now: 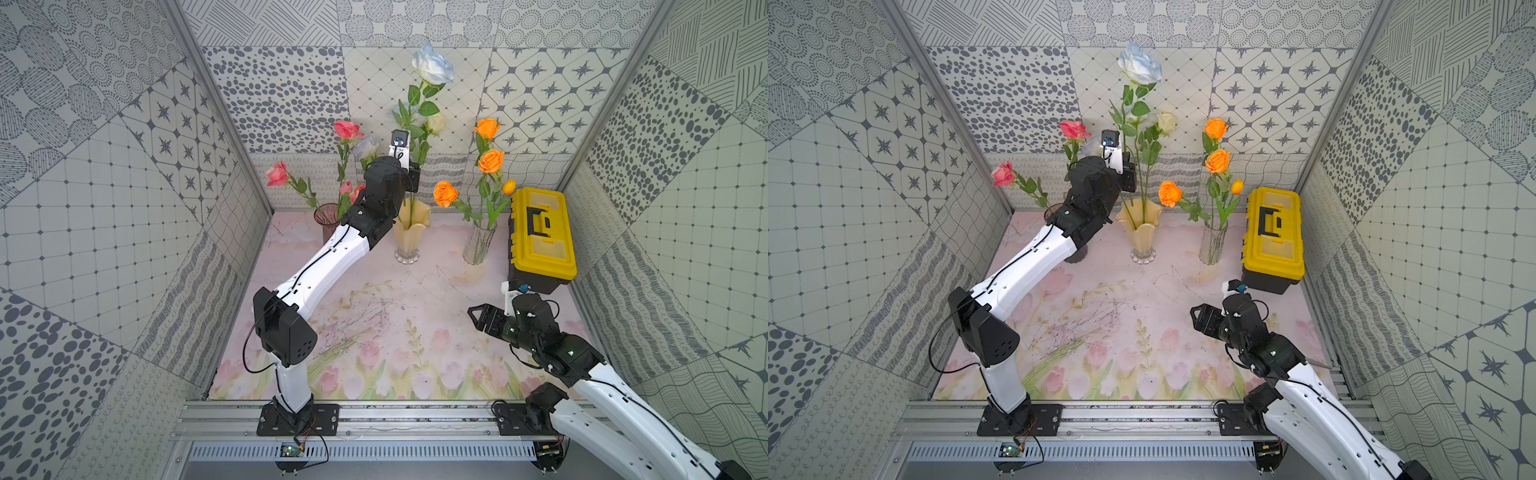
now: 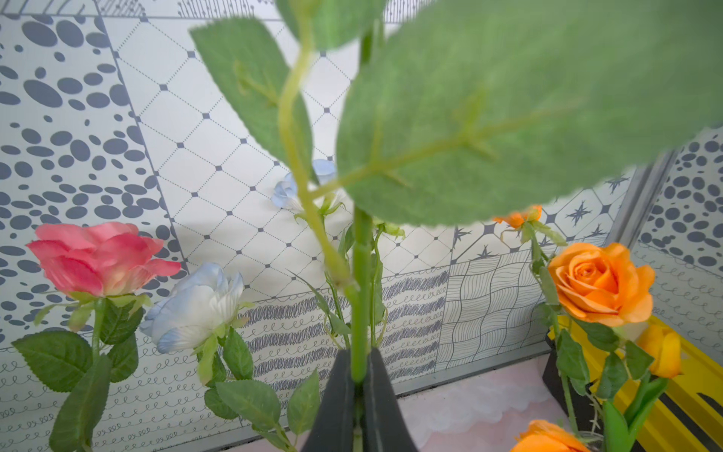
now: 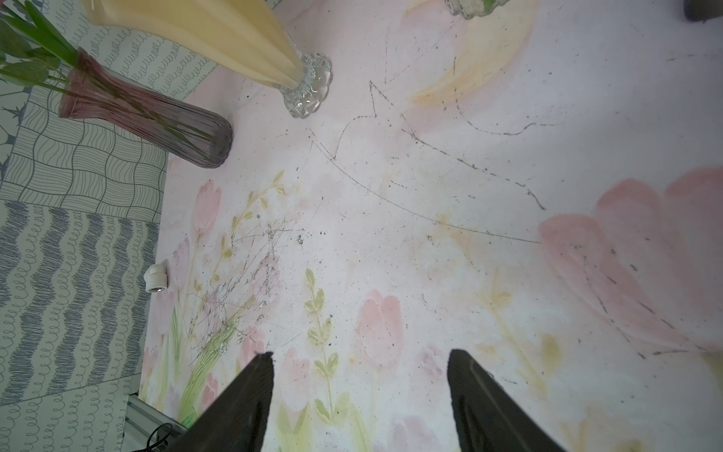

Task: Arrange the flowers in different vases according to their variety
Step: Insert the flower into the vase.

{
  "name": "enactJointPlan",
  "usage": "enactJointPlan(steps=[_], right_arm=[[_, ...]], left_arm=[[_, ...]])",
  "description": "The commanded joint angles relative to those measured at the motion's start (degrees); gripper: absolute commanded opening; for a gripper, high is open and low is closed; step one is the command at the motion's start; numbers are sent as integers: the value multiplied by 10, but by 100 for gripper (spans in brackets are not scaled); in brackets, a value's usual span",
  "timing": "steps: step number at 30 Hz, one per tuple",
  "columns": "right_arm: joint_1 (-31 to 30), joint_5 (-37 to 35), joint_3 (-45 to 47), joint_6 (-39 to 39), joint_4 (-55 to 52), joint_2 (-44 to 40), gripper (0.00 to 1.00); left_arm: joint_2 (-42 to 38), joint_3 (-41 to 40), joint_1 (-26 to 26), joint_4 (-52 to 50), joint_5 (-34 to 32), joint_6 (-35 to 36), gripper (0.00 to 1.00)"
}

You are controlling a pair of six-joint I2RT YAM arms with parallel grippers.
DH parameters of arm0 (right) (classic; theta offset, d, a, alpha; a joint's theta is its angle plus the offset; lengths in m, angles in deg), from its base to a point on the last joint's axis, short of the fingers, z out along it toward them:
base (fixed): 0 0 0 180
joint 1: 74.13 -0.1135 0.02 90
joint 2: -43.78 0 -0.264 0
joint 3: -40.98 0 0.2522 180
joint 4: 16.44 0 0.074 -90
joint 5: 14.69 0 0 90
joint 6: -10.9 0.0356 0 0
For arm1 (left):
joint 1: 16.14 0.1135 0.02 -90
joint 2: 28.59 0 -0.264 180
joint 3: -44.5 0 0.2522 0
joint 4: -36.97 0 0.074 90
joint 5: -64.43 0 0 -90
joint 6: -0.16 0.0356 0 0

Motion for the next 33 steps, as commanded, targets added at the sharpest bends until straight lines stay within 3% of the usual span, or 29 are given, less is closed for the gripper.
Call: enactJointPlan(steps=[1,11,12,15,17,21,33], right_arm=[[2,5,6,5,25,12,75],[3,11,8,9,44,25,75],[3,11,7,9,44,25,75],[3,12,8,10,45,23,75],[2,13,9,12,45,21,75],[2,14,10,12,44,21,75],[3,13,-24,-24,45,63,82]], left_arm=[[11,-36,12,76,26,-11,0],[17,-132,12,90,22,-40,0],[19,-130,12,83,22,-41,7],[20,-130,13,68,27,-45,49],[14,-135,12,62,30,-49,63],[-10,-162,12,61,37,-52,77],[-141,-285,7,43,70,-78,89]])
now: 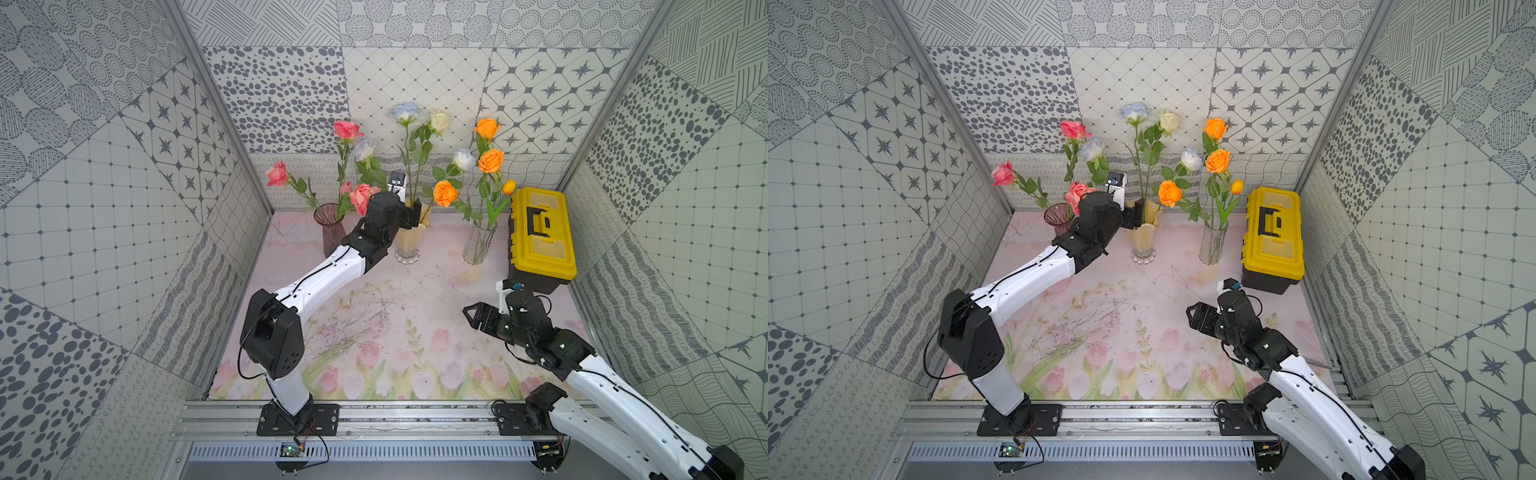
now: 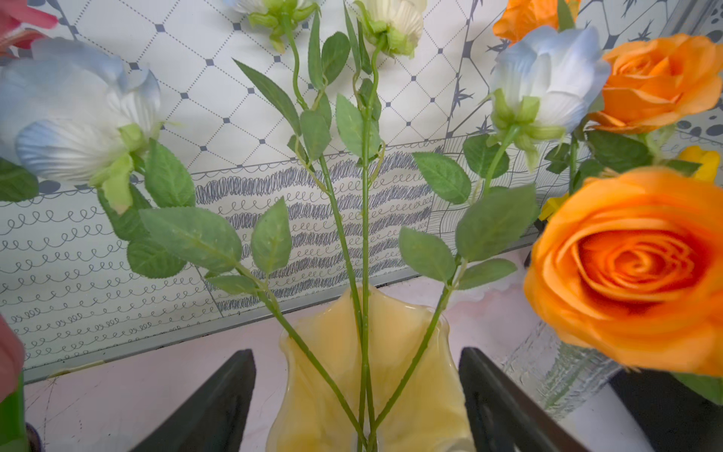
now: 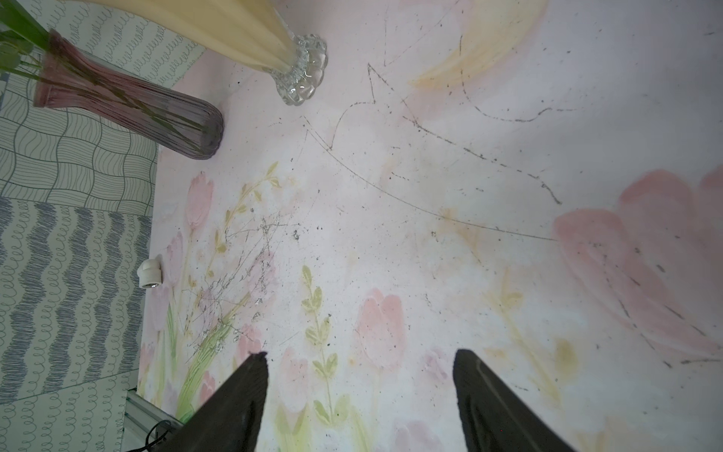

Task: Arrange the flowers in different vases according to their variety
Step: Insert the flower into the vase, then reset both arms

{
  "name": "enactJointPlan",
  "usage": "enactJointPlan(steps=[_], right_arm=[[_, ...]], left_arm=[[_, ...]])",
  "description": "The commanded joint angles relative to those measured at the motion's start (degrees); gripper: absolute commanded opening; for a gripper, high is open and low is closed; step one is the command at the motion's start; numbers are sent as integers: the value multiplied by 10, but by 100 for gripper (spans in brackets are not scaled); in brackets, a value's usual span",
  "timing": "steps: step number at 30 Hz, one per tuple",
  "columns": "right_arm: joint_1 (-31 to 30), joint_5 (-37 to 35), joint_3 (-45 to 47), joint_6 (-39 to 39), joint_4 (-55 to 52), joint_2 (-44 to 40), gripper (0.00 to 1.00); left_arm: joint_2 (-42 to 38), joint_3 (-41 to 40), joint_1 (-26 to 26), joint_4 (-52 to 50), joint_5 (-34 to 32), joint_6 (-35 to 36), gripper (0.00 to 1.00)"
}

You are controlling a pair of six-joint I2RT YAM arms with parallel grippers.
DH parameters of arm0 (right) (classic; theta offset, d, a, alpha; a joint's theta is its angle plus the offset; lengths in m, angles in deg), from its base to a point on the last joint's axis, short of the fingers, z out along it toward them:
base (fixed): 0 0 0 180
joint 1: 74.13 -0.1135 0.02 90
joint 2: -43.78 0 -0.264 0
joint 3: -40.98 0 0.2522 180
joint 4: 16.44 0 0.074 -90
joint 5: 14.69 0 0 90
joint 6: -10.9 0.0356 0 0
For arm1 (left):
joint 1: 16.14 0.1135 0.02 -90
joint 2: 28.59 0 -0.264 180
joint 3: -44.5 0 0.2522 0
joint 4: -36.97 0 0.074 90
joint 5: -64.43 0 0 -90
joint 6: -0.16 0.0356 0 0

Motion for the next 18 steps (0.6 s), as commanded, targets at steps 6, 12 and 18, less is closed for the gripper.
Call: enactJointPlan(steps=[6,12,18], right_arm=[[14,1,-54,-61,21,55,92],[52,14,-75,-106,21,91,97],[91,-6,-92,-161,21,125,97]], left_arm=[[-144,-116,-14,-27,47,-15,99],[-255,-225,-23,-81,49,-23,99],[-344,-344,-23,-122,22,-27,99]])
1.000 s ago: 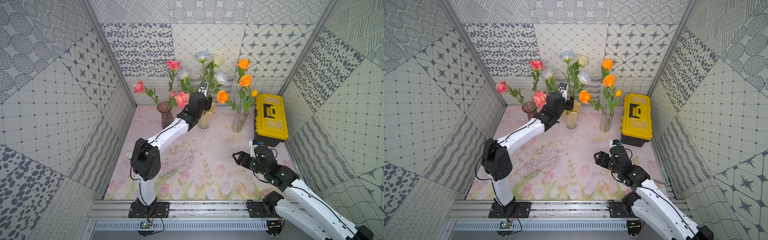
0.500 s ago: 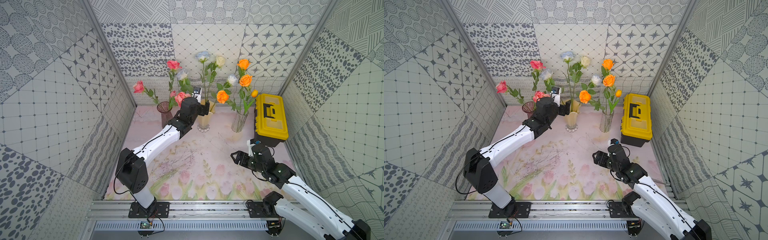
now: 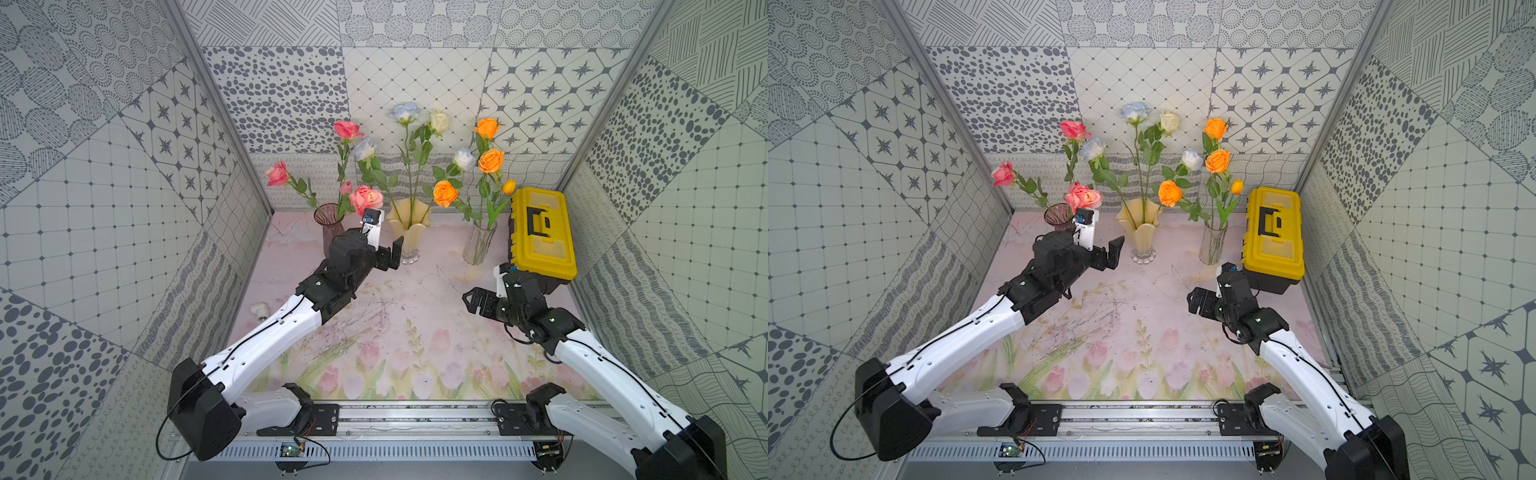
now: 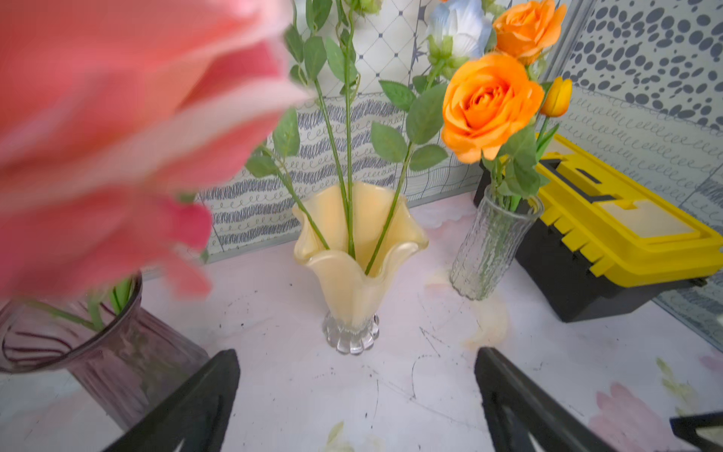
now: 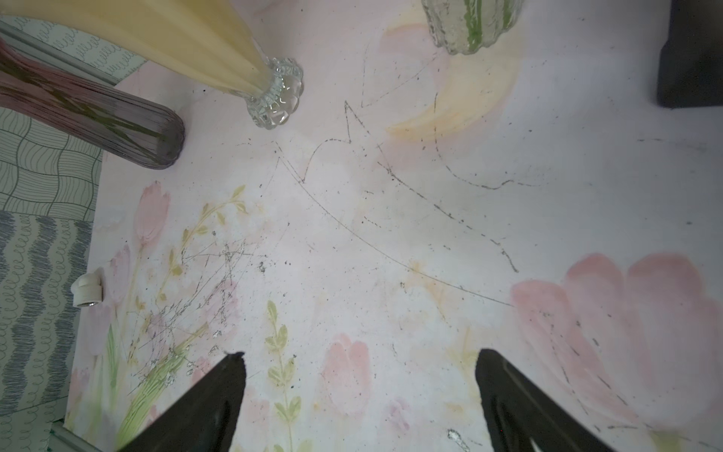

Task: Arrange the flowers in different vases according to their variety
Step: Reset both arms

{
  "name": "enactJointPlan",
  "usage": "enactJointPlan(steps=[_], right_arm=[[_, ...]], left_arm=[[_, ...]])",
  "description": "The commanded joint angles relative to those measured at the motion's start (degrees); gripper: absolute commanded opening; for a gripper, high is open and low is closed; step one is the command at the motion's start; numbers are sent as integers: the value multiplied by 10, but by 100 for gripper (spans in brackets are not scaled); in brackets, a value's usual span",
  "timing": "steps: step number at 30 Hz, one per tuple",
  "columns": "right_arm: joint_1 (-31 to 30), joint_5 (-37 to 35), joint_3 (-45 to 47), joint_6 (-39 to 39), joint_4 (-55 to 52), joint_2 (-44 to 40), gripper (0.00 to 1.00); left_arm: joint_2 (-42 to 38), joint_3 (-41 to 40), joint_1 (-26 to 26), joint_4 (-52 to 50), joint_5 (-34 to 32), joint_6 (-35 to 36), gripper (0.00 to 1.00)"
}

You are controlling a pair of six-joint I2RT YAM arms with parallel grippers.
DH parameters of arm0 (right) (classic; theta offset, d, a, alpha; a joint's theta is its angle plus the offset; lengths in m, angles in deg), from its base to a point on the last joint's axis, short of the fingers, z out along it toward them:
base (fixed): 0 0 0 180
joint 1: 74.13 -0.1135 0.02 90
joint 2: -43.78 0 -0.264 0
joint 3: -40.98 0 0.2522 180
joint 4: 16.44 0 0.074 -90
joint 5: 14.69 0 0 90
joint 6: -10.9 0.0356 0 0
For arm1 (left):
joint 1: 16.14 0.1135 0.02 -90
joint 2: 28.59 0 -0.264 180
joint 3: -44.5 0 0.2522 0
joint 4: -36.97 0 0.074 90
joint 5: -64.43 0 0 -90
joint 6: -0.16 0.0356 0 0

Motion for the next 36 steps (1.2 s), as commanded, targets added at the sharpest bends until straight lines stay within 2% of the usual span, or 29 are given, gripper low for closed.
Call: enactJointPlan(steps=[1,4,8,14,24,27,32,36], right_arm=[[14,-23,-27,-55,16,16,97],[14,-71,-38,-89,19,28,97],[17,-130,-32,-131,56,25,97],[24,-163,0,-181,139,26,97],[32,-212,139,-300,367,-3,97],[50,-233,160,-339,427,13,97],[118,-205,177,-331,508,69,97],[146,-190,187,-322,595,130,97]], left_arm=[[-64,-84,-2,-60,-20,-14,99],[-90,-130,4,-60,-35,-15,99],[-102,-174,33,-52,-15,-29,99],[-107,-237,73,15,-18,-24,99],[-79,-310,140,133,5,13,99],[-59,-318,158,157,18,19,99],[-30,-336,189,211,32,32,99],[-17,-360,222,267,65,15,99]])
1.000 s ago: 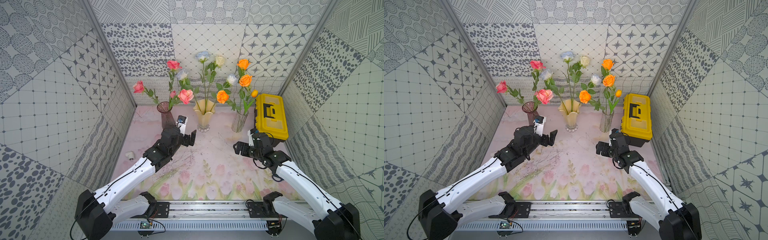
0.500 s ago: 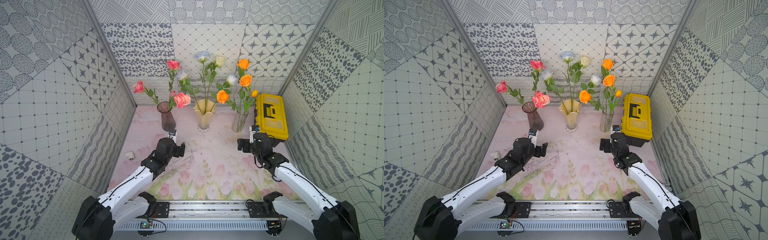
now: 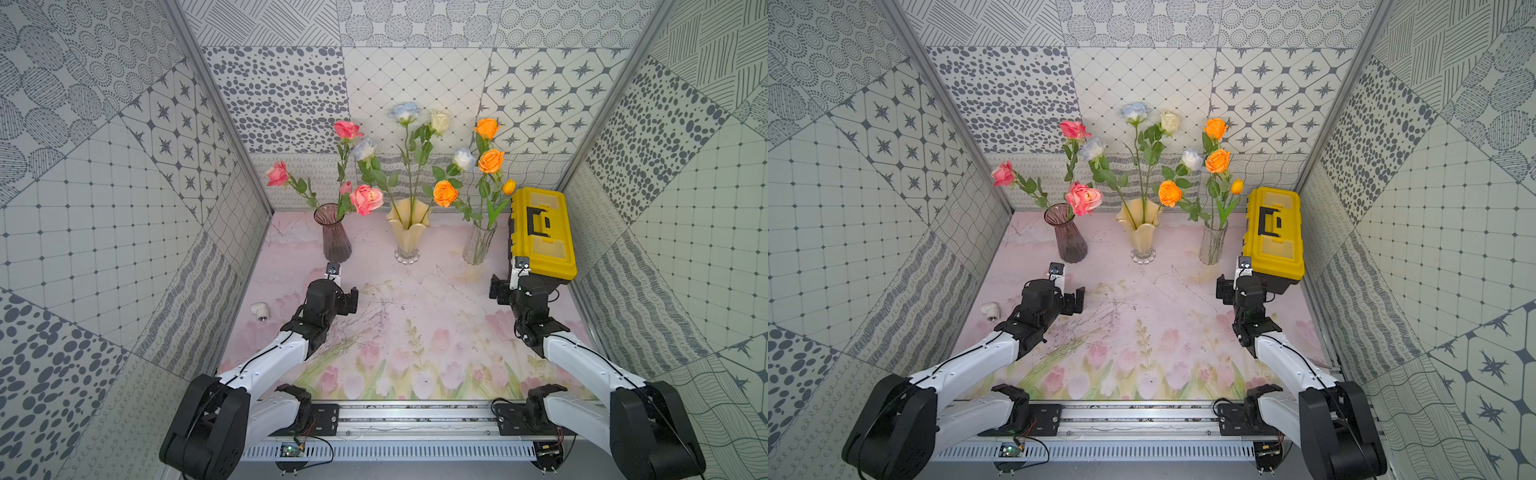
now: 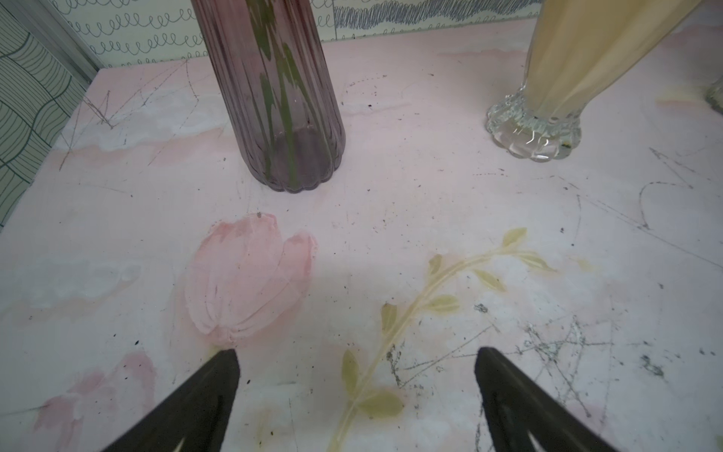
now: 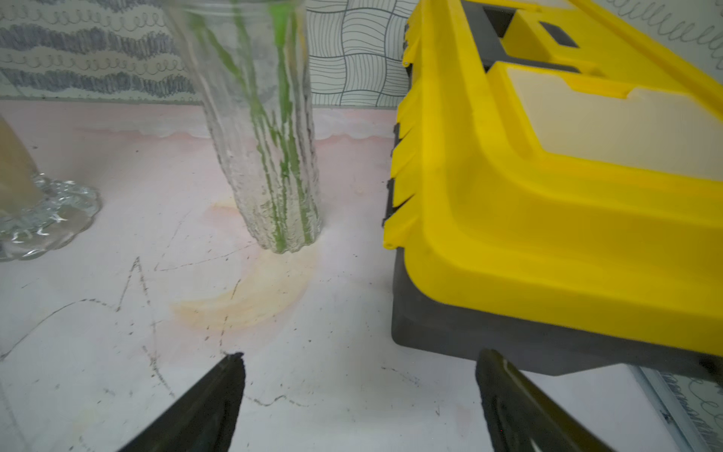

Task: Arrange the flowers in different vases according to their variety
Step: Reset both arms

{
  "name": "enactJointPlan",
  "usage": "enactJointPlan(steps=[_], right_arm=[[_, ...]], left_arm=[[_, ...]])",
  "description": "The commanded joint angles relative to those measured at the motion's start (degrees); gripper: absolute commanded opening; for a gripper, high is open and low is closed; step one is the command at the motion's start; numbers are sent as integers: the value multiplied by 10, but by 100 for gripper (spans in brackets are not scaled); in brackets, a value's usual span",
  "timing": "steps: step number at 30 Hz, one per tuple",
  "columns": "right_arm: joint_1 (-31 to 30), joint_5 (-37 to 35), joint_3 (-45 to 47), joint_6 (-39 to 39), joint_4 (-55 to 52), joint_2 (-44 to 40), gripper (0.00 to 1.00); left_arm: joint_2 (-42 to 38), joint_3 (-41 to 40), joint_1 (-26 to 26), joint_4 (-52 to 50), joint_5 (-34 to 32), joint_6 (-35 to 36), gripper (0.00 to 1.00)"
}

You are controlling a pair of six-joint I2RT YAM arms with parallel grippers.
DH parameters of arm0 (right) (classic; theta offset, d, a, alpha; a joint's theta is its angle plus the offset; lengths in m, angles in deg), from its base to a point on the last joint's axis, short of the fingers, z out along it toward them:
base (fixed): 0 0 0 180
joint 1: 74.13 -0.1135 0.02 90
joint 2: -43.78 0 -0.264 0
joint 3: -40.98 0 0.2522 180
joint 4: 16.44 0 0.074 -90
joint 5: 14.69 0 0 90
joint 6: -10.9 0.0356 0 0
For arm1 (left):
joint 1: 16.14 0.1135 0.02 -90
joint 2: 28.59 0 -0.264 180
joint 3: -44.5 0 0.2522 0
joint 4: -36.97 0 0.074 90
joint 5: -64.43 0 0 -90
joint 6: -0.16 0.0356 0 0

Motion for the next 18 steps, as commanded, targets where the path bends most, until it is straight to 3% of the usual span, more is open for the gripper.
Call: enactJointPlan(steps=[1,18], right_arm=[[16,13,10,-3,126,45,97],[37,47,26,-17,357,239,97]], left_arm=[[21,-20,34,131,50,12,99],[206,-31,96,333,81,26,99]])
